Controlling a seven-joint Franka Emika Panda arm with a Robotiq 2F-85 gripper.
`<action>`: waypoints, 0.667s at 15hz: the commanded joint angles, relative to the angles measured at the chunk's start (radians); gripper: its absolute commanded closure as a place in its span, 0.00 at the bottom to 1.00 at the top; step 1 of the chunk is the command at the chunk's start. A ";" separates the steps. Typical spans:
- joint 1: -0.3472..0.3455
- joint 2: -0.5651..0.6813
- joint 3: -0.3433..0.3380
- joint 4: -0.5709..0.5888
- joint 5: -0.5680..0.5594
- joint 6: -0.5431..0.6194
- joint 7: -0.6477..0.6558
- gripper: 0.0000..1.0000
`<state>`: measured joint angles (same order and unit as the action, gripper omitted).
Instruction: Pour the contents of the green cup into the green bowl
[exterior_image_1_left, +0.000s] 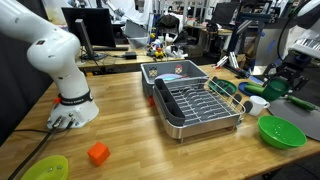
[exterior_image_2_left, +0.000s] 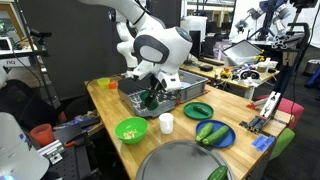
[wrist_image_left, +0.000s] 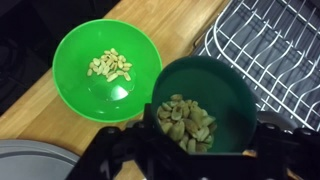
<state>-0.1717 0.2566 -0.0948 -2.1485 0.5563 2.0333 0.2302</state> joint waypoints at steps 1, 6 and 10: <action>0.019 -0.078 -0.031 -0.096 -0.040 0.058 0.084 0.48; 0.028 -0.119 -0.067 -0.210 -0.101 0.147 0.316 0.48; 0.038 -0.153 -0.091 -0.288 -0.209 0.208 0.540 0.48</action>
<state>-0.1576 0.1593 -0.1622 -2.3708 0.4109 2.1937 0.6304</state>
